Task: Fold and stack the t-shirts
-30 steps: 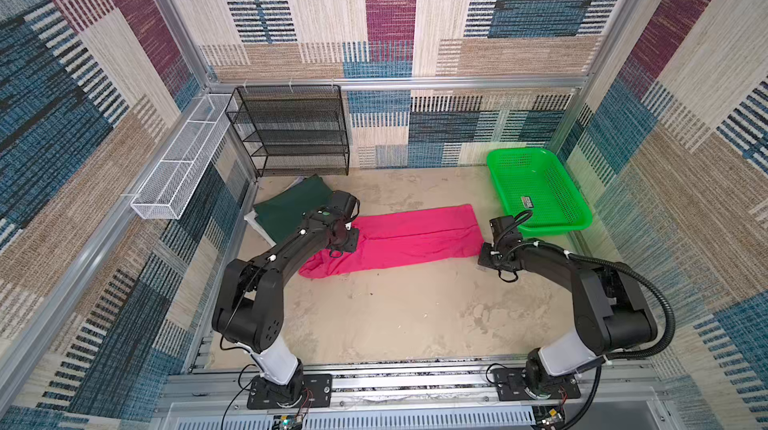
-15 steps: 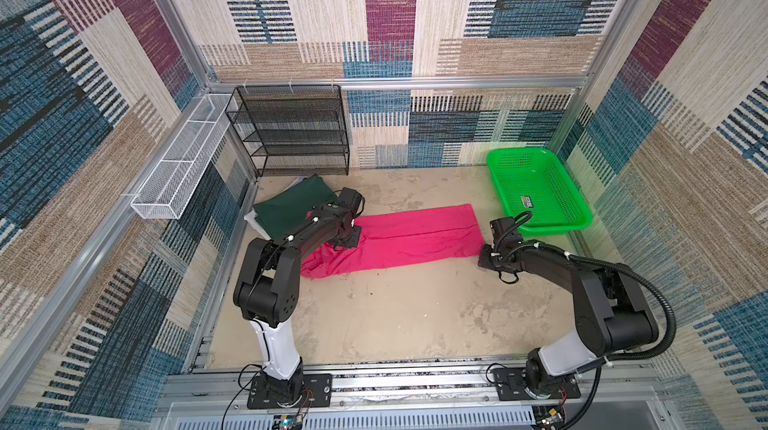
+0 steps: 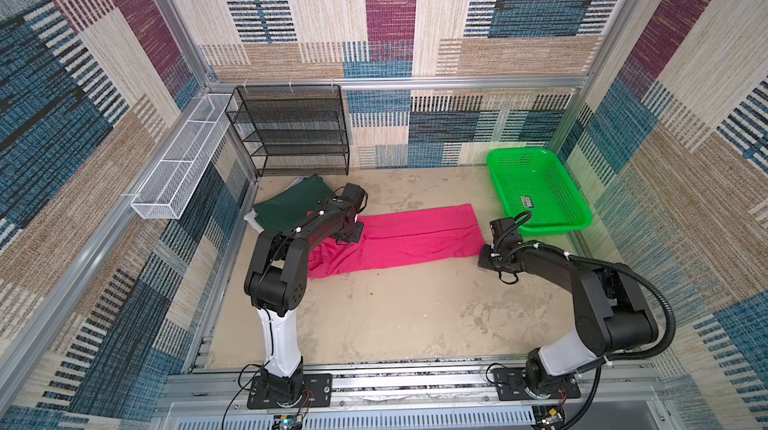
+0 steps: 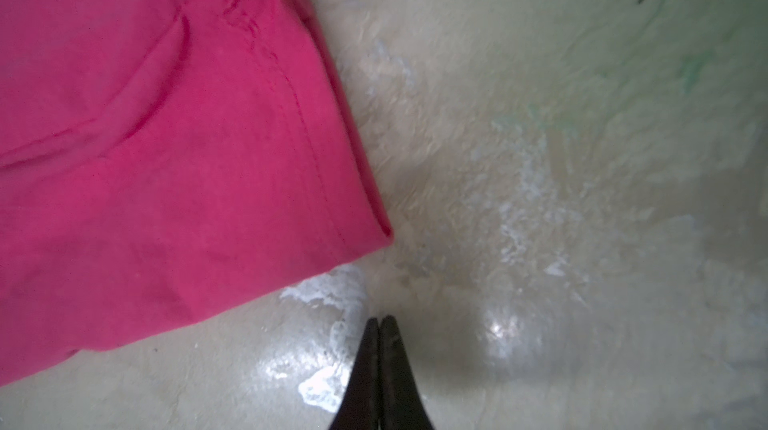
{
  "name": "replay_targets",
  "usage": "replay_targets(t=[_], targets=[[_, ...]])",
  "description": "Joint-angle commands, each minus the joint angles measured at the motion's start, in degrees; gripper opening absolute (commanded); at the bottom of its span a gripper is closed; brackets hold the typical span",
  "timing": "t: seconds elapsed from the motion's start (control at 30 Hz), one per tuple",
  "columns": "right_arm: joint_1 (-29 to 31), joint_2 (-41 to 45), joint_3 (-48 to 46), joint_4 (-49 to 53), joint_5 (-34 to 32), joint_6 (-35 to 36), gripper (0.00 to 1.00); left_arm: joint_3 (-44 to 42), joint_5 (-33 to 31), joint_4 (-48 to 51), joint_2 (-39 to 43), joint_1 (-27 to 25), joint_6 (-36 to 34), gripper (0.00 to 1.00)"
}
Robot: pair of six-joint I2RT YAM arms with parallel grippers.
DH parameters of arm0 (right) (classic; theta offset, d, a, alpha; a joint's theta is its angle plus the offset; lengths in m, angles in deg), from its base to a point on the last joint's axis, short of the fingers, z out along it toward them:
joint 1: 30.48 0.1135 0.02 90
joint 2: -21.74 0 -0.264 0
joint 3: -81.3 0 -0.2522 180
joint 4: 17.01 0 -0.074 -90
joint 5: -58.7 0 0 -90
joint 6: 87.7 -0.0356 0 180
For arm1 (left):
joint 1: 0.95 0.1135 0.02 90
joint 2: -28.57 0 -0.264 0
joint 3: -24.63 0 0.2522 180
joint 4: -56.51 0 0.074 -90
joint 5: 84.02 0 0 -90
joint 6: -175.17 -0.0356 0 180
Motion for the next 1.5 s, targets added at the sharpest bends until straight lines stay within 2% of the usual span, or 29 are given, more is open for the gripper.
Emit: replay_targets(t=[0.0, 0.17, 0.37, 0.43, 0.53, 0.63, 0.73, 0.8, 0.9, 1.03, 1.17, 1.2, 1.3, 1.47], targets=[[0.06, 0.18, -0.08, -0.94, -0.91, 0.32, 0.0, 2.37, 0.95, 0.09, 0.72, -0.12, -3.31, 0.0], [0.06, -0.04, -0.47, -1.52, -0.56, 0.18, 0.0, 9.81, -1.4, 5.24, -1.38, -0.78, -12.12, 0.0], [0.06, -0.64, -0.9, -2.01, 0.21, 0.17, 0.0, 19.58, -9.44, 14.75, -9.94, -2.37, -25.6, 0.0], [0.06, -0.82, -0.76, -1.85, 0.24, 0.31, 0.0, 20.9, -12.36, 15.51, -12.12, -3.02, -29.59, 0.05], [0.02, -0.7, -0.58, -1.38, 0.36, 0.28, 0.0, 20.84, -17.92, 13.38, -12.49, -3.68, -31.18, 0.13], [0.06, -0.09, -0.58, -1.49, 0.45, 0.03, 0.0, 19.24, -17.44, 9.27, -9.41, -4.23, -30.13, 0.18], [0.06, 0.06, 0.04, -1.26, 0.41, -0.12, 0.0, 17.09, -16.2, 6.42, -4.29, -4.69, -26.04, 0.21], [0.03, -0.06, 1.07, -0.82, 0.32, -0.07, 0.0, 14.97, -13.21, 5.63, -0.37, -4.55, -22.55, 0.24], [0.07, -0.39, 2.66, -0.4, -0.08, 0.14, 0.0, 10.36, -10.6, 7.24, 5.02, -4.04, -14.06, 0.26], [0.06, -1.47, 5.0, 0.32, -1.58, 0.58, 0.0, 3.11, -0.47, 9.26, 10.6, -0.63, -1.97, 0.27], [0.06, -2.07, 6.67, 0.37, -0.73, 0.93, 0.02, -8.31, 17.92, 3.83, 15.96, 5.46, 10.84, 0.27], [0.06, -1.92, 6.89, 0.28, -0.26, 0.93, 0.03, -11.94, 20.92, 1.15, 17.46, 6.76, 14.32, 0.27], [0.05, -1.82, 7.02, 0.01, 0.29, 0.98, 0.03, -20.57, 26.6, -7.79, 20.64, 8.81, 21.48, 0.29], [0.06, -2.52, 7.05, -0.07, 0.24, 1.37, 0.03, -24.59, 29.26, -15.12, 19.59, 9.68, 27.71, 0.31]])
